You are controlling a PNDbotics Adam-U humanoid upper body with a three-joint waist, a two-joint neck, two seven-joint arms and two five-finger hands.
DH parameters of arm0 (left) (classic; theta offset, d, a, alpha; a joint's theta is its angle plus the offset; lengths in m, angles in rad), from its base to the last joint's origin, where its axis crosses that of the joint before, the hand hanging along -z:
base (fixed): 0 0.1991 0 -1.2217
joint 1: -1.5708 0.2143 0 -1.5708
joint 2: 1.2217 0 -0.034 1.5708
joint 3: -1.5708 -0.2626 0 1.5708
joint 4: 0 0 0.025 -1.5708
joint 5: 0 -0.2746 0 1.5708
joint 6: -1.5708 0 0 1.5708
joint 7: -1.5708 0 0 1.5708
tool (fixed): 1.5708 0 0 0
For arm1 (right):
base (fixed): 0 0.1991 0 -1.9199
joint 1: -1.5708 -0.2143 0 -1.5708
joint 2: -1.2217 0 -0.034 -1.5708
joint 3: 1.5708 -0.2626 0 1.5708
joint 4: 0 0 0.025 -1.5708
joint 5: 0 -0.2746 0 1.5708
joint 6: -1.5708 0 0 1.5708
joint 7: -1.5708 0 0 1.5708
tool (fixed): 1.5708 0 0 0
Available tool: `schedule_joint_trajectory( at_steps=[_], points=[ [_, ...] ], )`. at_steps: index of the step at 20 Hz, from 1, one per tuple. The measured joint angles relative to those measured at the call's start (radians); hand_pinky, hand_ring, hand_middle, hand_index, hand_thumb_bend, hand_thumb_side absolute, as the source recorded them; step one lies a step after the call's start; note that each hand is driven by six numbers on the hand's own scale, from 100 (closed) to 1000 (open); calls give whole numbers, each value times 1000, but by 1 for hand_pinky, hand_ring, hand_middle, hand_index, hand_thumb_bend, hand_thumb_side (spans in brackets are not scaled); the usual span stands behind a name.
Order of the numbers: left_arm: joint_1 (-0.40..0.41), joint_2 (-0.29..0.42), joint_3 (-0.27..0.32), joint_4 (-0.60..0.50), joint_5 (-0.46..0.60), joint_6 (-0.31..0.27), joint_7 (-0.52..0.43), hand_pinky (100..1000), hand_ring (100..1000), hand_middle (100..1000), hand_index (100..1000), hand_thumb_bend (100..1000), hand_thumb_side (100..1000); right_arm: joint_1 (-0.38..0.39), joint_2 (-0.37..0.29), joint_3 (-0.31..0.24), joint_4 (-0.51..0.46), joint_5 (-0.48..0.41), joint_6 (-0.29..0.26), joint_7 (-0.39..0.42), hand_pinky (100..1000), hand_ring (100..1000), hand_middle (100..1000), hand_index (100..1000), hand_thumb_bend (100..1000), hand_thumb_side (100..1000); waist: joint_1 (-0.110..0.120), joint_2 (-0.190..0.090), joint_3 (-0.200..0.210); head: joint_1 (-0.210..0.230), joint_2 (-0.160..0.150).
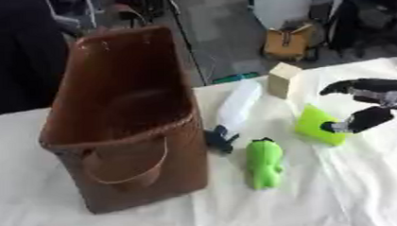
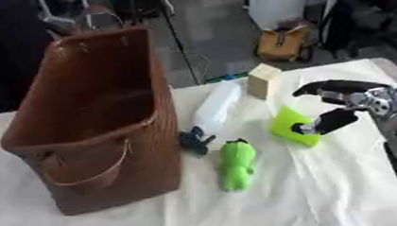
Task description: Pick up objects on the table and place them in the box.
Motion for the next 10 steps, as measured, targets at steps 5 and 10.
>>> schedule_joint_trajectory(
  at_steps=[5, 10],
  points=[
    [-2, 0, 0, 0, 0, 2, 2, 746, 716, 784, 723, 100, 804, 2, 9, -11, 0, 56, 2, -11, 1000, 1000, 997, 1000, 469, 566, 0, 0, -5, 0, 0],
    [-2, 0, 1, 0, 0, 5, 5, 745, 715, 784, 722, 100, 804, 5, 14, -15, 10, 70, -17, 11, 1000, 1000, 999, 1000, 463, 544, 0, 0, -10, 15, 1]
  ],
)
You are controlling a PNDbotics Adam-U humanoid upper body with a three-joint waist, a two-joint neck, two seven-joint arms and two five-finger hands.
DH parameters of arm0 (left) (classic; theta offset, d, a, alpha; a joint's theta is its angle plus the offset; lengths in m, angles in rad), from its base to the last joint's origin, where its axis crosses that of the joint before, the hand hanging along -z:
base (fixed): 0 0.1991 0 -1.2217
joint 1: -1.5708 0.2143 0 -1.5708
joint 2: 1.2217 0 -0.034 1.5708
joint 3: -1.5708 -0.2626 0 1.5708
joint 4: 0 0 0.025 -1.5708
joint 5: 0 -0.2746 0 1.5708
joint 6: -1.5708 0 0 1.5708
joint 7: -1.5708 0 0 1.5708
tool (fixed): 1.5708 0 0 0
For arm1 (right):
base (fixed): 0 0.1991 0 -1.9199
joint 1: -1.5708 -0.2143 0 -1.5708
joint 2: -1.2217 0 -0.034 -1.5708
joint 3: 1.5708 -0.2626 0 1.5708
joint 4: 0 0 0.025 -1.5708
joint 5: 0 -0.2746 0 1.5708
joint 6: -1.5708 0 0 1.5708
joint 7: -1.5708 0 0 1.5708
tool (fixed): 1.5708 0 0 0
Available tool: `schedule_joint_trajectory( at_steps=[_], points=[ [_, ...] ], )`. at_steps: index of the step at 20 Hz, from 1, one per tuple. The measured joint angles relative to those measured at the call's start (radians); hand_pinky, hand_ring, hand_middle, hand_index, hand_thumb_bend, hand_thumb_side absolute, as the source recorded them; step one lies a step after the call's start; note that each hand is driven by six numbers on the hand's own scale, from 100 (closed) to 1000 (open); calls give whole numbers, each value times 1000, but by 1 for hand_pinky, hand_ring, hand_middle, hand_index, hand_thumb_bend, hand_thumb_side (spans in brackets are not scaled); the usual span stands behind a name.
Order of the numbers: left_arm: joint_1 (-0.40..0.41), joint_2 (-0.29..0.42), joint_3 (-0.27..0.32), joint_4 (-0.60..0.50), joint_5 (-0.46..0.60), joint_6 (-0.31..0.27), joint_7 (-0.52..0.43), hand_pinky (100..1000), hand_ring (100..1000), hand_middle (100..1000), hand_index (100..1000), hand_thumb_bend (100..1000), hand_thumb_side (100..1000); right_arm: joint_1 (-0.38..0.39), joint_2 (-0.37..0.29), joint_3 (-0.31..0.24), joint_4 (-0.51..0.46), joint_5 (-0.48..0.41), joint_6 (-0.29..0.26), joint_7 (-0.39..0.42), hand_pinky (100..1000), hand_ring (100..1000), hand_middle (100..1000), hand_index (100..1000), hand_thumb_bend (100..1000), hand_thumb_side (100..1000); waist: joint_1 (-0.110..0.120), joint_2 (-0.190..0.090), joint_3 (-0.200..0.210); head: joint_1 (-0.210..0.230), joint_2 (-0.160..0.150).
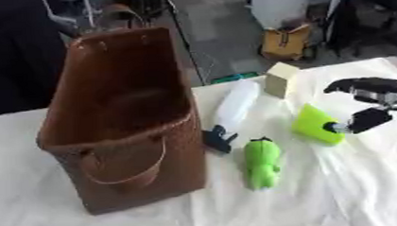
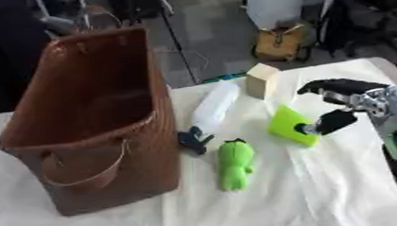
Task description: Pick up objects on the table and place them in the box.
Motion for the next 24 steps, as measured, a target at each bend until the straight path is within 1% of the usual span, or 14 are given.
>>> schedule_joint_trajectory(
  at_steps=[5, 8, 11, 15, 19, 24],
  points=[
    [0, 0, 3, 0, 0, 2, 2, 744, 715, 784, 722, 100, 803, 4, 5, 0, 2, -9, -22, 52, 1000, 1000, 999, 1000, 461, 545, 0, 0, -6, 27, 0],
    [-4, 0, 3, 0, 0, 2, 2, 744, 715, 784, 722, 100, 805, 4, 8, -2, 3, -18, -24, 73, 1000, 1000, 996, 1000, 459, 554, 0, 0, -5, 31, 0],
    [-7, 0, 3, 0, 1, 2, 2, 744, 714, 784, 723, 100, 805, 4, 11, -10, 17, -21, -15, 84, 1000, 1000, 993, 1000, 458, 555, 4, 1, 10, 29, -2],
    [-7, -4, 3, 0, 3, 2, 2, 748, 714, 784, 722, 100, 802, 2, 12, -19, 37, -13, 4, 77, 1000, 1000, 992, 1000, 460, 559, 14, 7, 19, 26, -6],
    [-7, -10, 2, 0, 4, 2, 2, 747, 714, 785, 722, 100, 801, -1, 12, -26, 42, 1, 17, 51, 1000, 1000, 990, 1000, 453, 566, 17, 12, 20, 24, -10],
    [-8, -10, 2, 0, 5, 2, 2, 746, 714, 785, 722, 100, 802, -1, 12, -36, 46, 28, 31, 29, 1000, 1000, 993, 1000, 457, 557, 19, 14, 19, 8, -13]
  ],
)
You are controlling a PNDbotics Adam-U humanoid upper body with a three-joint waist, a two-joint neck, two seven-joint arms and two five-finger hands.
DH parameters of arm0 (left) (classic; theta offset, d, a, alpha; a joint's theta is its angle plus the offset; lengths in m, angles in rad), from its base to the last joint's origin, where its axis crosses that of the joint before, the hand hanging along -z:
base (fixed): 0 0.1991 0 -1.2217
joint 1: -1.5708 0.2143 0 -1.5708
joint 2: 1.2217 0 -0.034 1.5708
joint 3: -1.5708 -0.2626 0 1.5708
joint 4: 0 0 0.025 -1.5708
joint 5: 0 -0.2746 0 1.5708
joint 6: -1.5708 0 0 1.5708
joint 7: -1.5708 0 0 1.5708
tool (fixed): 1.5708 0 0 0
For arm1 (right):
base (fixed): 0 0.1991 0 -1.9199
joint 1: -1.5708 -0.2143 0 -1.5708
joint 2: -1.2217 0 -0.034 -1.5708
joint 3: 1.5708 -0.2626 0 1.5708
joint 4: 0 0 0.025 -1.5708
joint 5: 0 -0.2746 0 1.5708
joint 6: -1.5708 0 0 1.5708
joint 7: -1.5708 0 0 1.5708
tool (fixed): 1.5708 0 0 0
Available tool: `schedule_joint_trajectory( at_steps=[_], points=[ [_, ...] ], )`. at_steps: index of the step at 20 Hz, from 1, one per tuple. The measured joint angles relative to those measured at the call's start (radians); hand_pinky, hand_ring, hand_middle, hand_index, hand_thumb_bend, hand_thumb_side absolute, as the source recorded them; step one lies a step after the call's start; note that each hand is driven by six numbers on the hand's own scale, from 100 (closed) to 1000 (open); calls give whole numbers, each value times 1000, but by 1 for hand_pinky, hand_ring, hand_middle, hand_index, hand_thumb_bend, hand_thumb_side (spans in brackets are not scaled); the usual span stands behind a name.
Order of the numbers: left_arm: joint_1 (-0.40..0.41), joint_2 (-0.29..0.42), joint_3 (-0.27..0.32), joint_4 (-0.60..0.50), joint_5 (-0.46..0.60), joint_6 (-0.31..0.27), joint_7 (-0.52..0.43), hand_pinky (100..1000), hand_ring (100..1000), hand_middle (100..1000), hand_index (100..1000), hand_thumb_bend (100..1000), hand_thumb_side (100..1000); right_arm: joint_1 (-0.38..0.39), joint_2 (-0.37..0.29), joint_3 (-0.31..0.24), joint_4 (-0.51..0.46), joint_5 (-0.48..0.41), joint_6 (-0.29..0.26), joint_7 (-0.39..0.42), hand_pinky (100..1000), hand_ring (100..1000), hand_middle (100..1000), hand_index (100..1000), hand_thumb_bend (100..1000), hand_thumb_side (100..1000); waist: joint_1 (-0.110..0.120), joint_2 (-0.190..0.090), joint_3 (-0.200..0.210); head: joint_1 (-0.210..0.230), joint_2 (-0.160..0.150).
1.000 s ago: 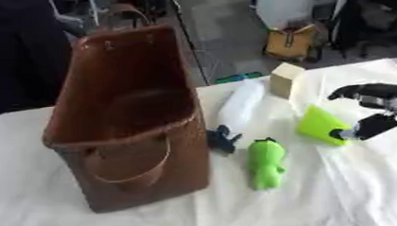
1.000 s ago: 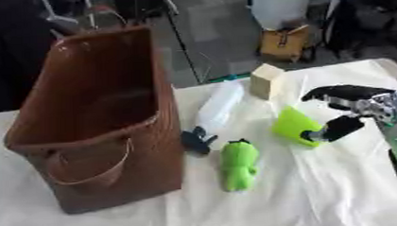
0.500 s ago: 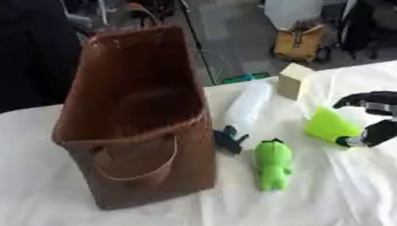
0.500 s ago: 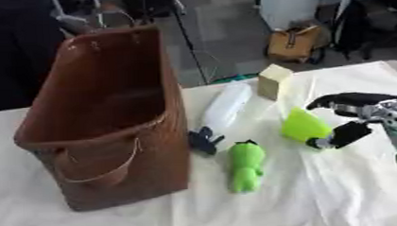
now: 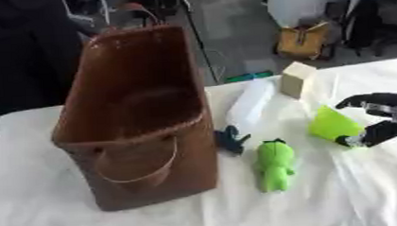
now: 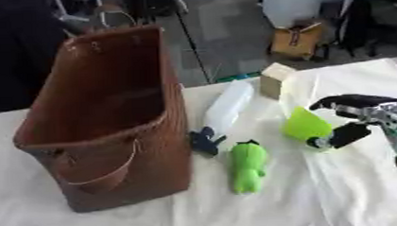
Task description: Pick up objects on the table and place them in the box.
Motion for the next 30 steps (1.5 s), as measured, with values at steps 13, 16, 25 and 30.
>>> schedule_joint_trajectory(
  at_steps=[13, 16, 25, 30],
  points=[
    [-4, -8, 0, 0, 0, 3, 3, 744, 713, 784, 721, 100, 804, 0, 27, -27, 12, 78, 35, -25, 1000, 1000, 993, 1000, 469, 541, 5, 2, -5, -13, -6],
    [-6, -8, 0, 0, 0, 3, 3, 748, 713, 784, 721, 100, 805, 0, 35, -32, 28, 82, 42, -10, 1000, 1000, 994, 1000, 470, 543, 5, 2, -2, -17, -6],
    [-10, -17, 0, 0, 0, 3, 3, 746, 712, 784, 721, 100, 804, -15, 37, -38, 77, 91, 38, 12, 1000, 1000, 995, 1000, 469, 545, 12, 11, 17, -27, -7],
    [-18, -22, -3, 0, 1, 3, 3, 746, 709, 784, 721, 100, 801, -26, 30, -44, 98, 97, 48, 2, 1000, 1000, 991, 1000, 456, 562, 26, 26, 36, -43, -19]
  ],
)
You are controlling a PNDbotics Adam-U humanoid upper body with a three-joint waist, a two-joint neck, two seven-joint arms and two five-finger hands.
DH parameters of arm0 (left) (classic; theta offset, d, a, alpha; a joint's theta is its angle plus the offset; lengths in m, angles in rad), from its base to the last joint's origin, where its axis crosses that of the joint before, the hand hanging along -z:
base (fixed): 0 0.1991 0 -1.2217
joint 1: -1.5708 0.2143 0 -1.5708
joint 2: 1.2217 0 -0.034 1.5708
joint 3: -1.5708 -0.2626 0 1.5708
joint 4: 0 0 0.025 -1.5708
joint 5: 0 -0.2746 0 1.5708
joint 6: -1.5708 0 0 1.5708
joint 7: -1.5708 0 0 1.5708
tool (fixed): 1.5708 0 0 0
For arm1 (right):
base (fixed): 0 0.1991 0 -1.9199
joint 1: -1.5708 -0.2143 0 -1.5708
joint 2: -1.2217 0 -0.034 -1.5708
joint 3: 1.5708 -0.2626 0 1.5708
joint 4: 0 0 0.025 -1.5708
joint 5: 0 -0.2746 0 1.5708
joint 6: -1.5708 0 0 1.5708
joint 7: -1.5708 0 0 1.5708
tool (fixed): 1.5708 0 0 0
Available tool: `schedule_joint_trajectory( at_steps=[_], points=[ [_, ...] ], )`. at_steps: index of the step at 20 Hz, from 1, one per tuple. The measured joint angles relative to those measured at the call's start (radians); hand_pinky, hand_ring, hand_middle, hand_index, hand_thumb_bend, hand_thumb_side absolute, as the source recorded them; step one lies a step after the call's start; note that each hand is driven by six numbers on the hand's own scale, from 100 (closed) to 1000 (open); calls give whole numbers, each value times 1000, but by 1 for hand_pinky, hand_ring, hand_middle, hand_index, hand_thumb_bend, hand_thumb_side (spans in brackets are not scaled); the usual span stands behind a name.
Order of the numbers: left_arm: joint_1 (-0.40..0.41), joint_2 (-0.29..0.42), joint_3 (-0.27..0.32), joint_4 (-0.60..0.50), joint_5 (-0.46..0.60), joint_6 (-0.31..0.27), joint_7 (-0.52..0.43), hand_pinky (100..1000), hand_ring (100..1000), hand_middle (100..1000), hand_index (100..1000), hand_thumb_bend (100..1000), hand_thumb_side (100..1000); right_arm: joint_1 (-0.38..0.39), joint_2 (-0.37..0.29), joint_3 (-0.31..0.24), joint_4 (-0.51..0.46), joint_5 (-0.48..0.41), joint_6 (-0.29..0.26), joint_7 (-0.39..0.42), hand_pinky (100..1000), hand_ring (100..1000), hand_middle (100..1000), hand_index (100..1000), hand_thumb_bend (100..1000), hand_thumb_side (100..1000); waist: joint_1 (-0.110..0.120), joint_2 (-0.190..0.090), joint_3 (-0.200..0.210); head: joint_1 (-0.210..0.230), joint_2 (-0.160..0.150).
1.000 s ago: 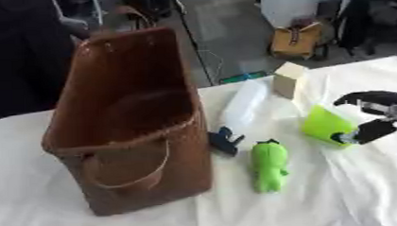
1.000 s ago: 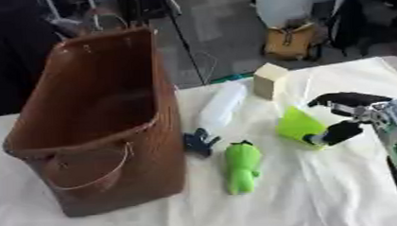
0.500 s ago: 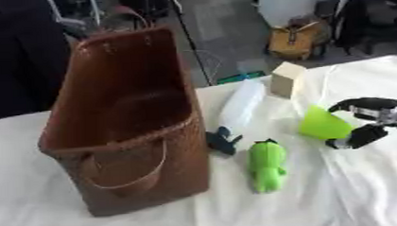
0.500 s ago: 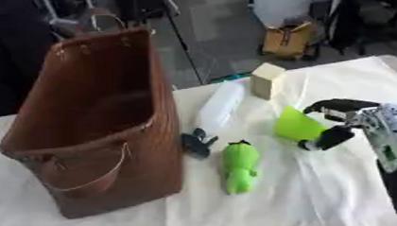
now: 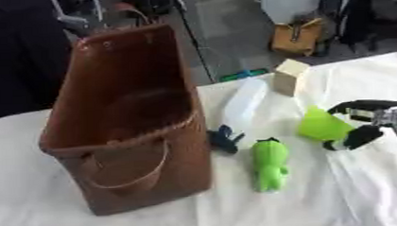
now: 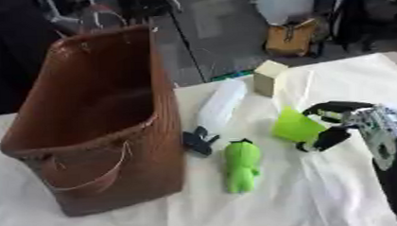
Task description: Pick up objects on the table and place them in the box.
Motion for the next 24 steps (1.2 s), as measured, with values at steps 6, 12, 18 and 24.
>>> schedule_joint_trajectory(
  at_steps=[6, 12, 18, 24],
  points=[
    [-5, -5, -3, 0, 0, 0, 0, 745, 709, 784, 721, 100, 800, 0, -8, 0, 12, 26, 9, -44, 1000, 1000, 984, 1000, 462, 534, 4, 5, 3, -10, -13],
    [-6, -12, -3, 0, 0, 1, 0, 745, 709, 784, 719, 100, 800, 0, -13, 1, 12, 71, 7, -94, 1000, 1000, 920, 949, 448, 498, 4, 8, 3, -12, -13],
    [-6, -12, -3, 0, 0, 1, 0, 745, 708, 783, 716, 100, 799, 0, -13, 2, 15, 96, -8, -131, 1000, 1000, 769, 832, 364, 470, 4, 8, -2, -12, -13],
    [-7, -12, -3, 0, -1, 2, 0, 744, 708, 783, 717, 100, 800, 0, -13, 5, 17, 100, -16, -140, 1000, 993, 660, 746, 306, 498, 4, 7, -3, -11, -13]
  ],
)
